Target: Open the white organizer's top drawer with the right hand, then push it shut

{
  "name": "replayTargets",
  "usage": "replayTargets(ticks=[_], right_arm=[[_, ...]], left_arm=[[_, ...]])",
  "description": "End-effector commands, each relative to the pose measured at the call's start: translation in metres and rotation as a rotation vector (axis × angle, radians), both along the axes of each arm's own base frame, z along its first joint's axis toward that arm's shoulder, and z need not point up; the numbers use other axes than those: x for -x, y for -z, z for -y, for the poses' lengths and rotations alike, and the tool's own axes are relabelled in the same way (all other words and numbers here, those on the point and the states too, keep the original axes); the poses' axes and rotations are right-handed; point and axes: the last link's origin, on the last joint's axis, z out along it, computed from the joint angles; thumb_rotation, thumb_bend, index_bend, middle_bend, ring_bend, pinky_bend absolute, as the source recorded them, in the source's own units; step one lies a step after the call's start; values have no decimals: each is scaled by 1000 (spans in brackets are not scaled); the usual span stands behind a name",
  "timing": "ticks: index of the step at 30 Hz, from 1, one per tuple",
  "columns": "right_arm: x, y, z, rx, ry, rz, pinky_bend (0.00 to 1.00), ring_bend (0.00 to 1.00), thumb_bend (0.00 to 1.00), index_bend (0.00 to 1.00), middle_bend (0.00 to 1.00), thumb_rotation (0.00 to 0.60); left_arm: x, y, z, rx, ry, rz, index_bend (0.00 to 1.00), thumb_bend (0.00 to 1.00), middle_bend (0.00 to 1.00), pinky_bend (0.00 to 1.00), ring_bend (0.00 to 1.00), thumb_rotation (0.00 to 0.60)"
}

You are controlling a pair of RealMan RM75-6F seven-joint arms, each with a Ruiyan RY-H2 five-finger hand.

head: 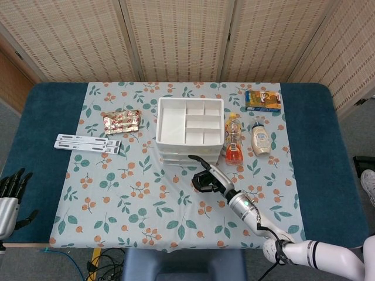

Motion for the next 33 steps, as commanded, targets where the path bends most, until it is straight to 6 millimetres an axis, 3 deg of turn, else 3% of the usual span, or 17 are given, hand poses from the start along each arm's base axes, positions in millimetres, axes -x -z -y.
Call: replayTargets(ticks=[1,33], right_arm=[[-2,3,3,0,2,1,986,886,519,72,775,600],[-21,19,28,4,-14,-17,987,886,544,90,775,600]], left_arm=[[0,0,0,3,-3,-3,72,214,19,79,74,600],[1,0,-2,7,-20,-11,72,214,19,79,74,600]])
